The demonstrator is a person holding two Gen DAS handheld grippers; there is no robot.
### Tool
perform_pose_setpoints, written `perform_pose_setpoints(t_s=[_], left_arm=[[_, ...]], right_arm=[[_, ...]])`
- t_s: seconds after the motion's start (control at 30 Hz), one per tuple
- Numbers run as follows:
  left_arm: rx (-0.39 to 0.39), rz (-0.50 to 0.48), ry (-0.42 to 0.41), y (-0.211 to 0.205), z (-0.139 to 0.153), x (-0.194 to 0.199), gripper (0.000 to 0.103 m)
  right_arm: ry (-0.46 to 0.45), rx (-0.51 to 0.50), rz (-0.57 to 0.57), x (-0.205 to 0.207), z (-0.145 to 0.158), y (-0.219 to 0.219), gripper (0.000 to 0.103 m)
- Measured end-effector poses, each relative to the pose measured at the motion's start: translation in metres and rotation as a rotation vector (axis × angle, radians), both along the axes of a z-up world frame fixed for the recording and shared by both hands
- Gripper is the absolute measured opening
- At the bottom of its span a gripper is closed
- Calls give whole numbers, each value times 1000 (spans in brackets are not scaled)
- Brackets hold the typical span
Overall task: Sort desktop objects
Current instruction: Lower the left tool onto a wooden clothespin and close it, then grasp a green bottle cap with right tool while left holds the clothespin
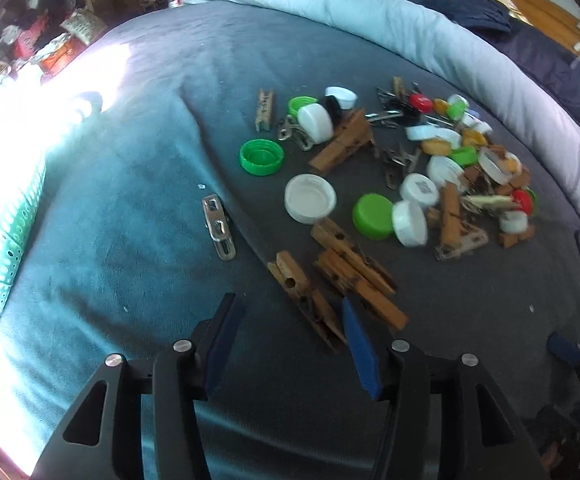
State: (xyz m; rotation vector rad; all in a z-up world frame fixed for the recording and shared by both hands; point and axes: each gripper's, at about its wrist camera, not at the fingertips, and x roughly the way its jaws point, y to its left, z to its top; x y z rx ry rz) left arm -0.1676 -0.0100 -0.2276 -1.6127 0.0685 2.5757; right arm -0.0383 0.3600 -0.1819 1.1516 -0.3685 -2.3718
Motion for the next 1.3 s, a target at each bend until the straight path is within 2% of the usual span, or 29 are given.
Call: perform_pose_setpoints(t_s=[0.07, 0.1, 0.13, 0.17, 0.2, 0.27, 0.37, 0.43, 0.63, 0.73, 0.87, 1.03, 1.13, 1.2, 1.3], left_arm=[[-7, 8, 4, 7, -7, -5, 54], [-13, 3, 8, 7, -6, -2, 51], [-3, -3, 10, 5, -4, 2, 44], [22, -5, 4, 0, -2, 5, 25], [31, 5, 2, -5, 0, 8, 16], [41, 33, 17, -20, 7, 16, 12], [52, 63, 52, -37, 17, 23, 12], [64, 73, 76, -44, 22, 24, 12], [79, 67, 146, -56, 39, 29, 12], [88, 67, 159, -62, 43, 28, 12], [89, 70, 161, -66, 45, 26, 12], [96, 72, 167, -71, 43, 21, 12], [108, 71, 164, -73, 42, 18, 12], [116, 73, 165, -74, 42, 17, 12], [123, 75, 174, -74, 46, 16, 12]], right_arm=[[0, -1, 1, 0, 0, 0, 103], [0, -3, 2, 0, 0, 1, 103], [-1, -8, 3, 0, 1, 2, 103], [3, -12, 2, 0, 3, 3, 97], [8, -21, 7, 1, 5, 5, 80], [23, -7, 26, 1, 10, 1, 61], [89, 42, 104, -6, 26, -20, 60], [108, 30, 141, -24, 34, -35, 60], [139, -16, 207, -105, 52, -95, 60], [116, -14, 253, -143, 49, -135, 60], [116, 60, 311, -175, 40, -188, 60], [77, 155, 305, -206, 19, -220, 59], [50, 192, 314, -217, 4, -229, 53], [44, 218, 314, -217, -2, -232, 29], [49, 208, 297, -215, -3, -226, 29]])
